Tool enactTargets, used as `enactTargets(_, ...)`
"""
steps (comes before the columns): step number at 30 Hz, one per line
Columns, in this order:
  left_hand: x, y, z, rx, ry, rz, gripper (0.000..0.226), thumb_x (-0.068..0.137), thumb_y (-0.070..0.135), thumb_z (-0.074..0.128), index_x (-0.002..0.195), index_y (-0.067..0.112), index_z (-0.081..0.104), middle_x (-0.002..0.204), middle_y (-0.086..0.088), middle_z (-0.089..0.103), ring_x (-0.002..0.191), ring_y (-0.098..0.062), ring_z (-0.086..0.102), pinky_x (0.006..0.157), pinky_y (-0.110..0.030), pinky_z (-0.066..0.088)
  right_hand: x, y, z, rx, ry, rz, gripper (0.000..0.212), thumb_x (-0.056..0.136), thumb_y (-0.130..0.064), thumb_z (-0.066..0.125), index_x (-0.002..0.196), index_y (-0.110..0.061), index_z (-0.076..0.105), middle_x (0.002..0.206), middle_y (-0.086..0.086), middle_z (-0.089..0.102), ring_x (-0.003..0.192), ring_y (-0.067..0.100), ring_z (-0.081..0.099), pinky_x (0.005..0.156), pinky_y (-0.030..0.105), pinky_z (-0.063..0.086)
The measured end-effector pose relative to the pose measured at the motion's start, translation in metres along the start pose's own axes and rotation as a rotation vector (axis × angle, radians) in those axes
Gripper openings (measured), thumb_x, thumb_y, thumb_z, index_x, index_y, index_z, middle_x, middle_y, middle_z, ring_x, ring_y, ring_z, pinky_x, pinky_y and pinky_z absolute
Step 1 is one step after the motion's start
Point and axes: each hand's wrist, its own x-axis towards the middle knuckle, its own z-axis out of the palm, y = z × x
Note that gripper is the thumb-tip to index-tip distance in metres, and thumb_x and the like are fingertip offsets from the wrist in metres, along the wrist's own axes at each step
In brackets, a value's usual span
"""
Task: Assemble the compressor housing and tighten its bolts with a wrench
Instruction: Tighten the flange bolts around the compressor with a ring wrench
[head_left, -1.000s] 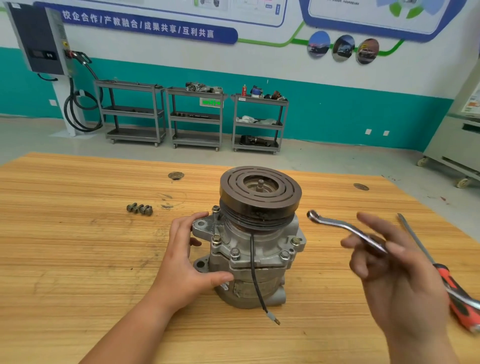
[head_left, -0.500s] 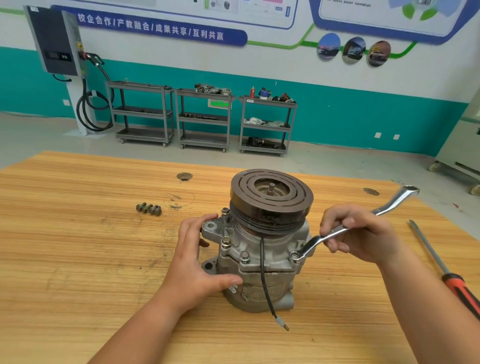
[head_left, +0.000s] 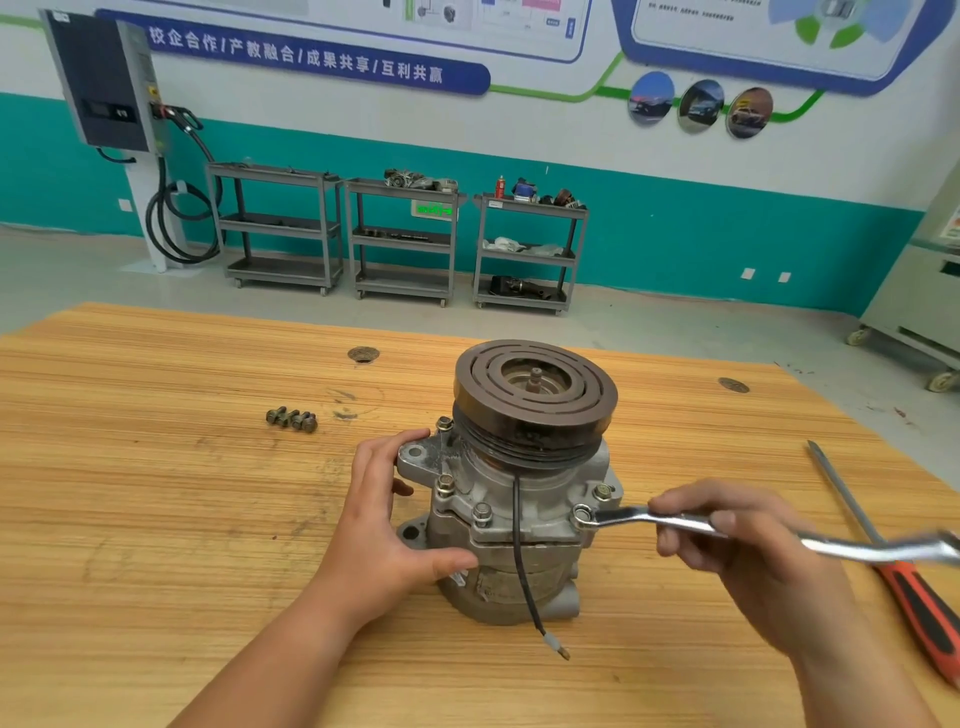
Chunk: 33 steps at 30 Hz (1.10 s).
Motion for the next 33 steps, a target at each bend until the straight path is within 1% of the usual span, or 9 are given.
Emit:
enactTargets(5, 0.000, -0.002, -0.001, -0.009, -0.003, 0.007, 0.094, 0.036, 0.064, 0.081, 0.118, 0.069, 0.036, 0.120, 0.029, 0.035, 0.103, 0.004, 0.048, 0.083, -0.019, 0.041, -0.043, 0.005, 0.059, 0.170, 0.357, 0.014, 0.035, 0.059, -0.012, 0.037, 0.058, -0.019, 0.071, 0.042, 0.018, 0.051, 0.036, 0.013, 0.041, 0.035, 0.010, 0.026)
enactTargets(10, 0.000, -0.001, -0.001, 0.002, -0.005, 0.002, 0.094, 0.036, 0.064, 0.081, 0.118, 0.069, 0.035, 0.120, 0.033, 0.033, 0.100, 0.008, 0.046, 0.082, -0.018, 0.040, -0.053, -0.007, 0.083, 0.103, 0.441, 0.004, 0.017, 0.058, -0.010, 0.045, 0.067, -0.003, 0.058, 0.052, 0.020, 0.061, 0.042, 0.013, 0.051, 0.034, 0.012, 0.027)
enactTargets(12, 0.000, -0.001, -0.002, 0.001, -0.005, 0.003, 0.094, 0.035, 0.066, 0.080, 0.118, 0.069, 0.035, 0.119, 0.034, 0.033, 0.099, 0.008, 0.046, 0.081, -0.017, 0.040, -0.056, -0.012, 0.088, 0.054, 0.416, -0.017, 0.015, 0.062, -0.008, 0.056, 0.075, 0.000, 0.058, 0.060, 0.019, 0.068, 0.047, 0.011, 0.058, 0.037, 0.009, 0.033)
enactTargets(15, 0.000, 0.000, -0.002, 0.002, -0.007, 0.002, 0.093, 0.035, 0.066, 0.080, 0.117, 0.070, 0.035, 0.118, 0.035, 0.033, 0.099, 0.007, 0.047, 0.079, -0.011, 0.042, -0.062, -0.016, 0.087, -0.020, 0.341, -0.027, 0.030, 0.056, -0.007, 0.053, 0.085, -0.001, 0.061, 0.073, 0.011, 0.073, 0.059, 0.010, 0.066, 0.045, 0.005, 0.040)
enactTargets(18, 0.000, 0.000, -0.002, 0.006, -0.011, -0.001, 0.093, 0.036, 0.065, 0.080, 0.116, 0.071, 0.035, 0.118, 0.035, 0.033, 0.099, 0.007, 0.046, 0.078, -0.004, 0.041, -0.063, -0.018, 0.078, -0.133, 0.249, -0.029, 0.032, 0.058, -0.010, 0.055, 0.087, -0.008, 0.067, 0.080, 0.005, 0.075, 0.064, 0.009, 0.068, 0.051, 0.005, 0.043)
enactTargets(21, 0.000, 0.000, -0.003, 0.007, -0.009, 0.001, 0.092, 0.036, 0.065, 0.080, 0.116, 0.071, 0.035, 0.118, 0.036, 0.032, 0.099, 0.007, 0.046, 0.078, -0.007, 0.043, -0.055, -0.026, 0.064, -0.374, 0.135, -0.085, 0.029, 0.066, -0.029, 0.062, 0.093, -0.033, 0.071, 0.084, -0.004, 0.074, 0.065, 0.006, 0.065, 0.060, 0.009, 0.048)
enactTargets(24, 0.000, 0.001, -0.002, 0.002, -0.012, -0.001, 0.092, 0.036, 0.065, 0.079, 0.116, 0.071, 0.035, 0.119, 0.035, 0.032, 0.098, 0.008, 0.046, 0.079, -0.012, 0.041, -0.037, -0.040, 0.039, -0.666, -0.034, -0.176, 0.035, 0.074, -0.043, 0.048, 0.104, -0.050, 0.063, 0.087, -0.020, 0.071, 0.078, -0.001, 0.065, 0.065, 0.013, 0.050)
enactTargets(29, 0.000, 0.003, -0.002, -0.005, -0.009, 0.002, 0.091, 0.034, 0.063, 0.080, 0.113, 0.074, 0.035, 0.118, 0.034, 0.034, 0.099, 0.007, 0.047, 0.081, -0.008, 0.039, 0.005, -0.042, 0.006, -0.433, -0.247, -0.055, 0.033, 0.075, -0.022, 0.049, 0.095, -0.031, 0.074, 0.085, 0.002, 0.074, 0.073, 0.007, 0.061, 0.058, 0.016, 0.044)
enactTargets(33, 0.001, 0.003, -0.001, -0.008, -0.001, 0.020, 0.091, 0.035, 0.062, 0.080, 0.114, 0.072, 0.035, 0.119, 0.032, 0.035, 0.105, 0.006, 0.047, 0.084, -0.006, 0.038, 0.012, -0.022, -0.004, -0.323, -0.250, -0.024, 0.044, 0.074, -0.006, 0.041, 0.091, -0.026, 0.076, 0.083, 0.010, 0.074, 0.071, 0.014, 0.059, 0.055, 0.023, 0.041)
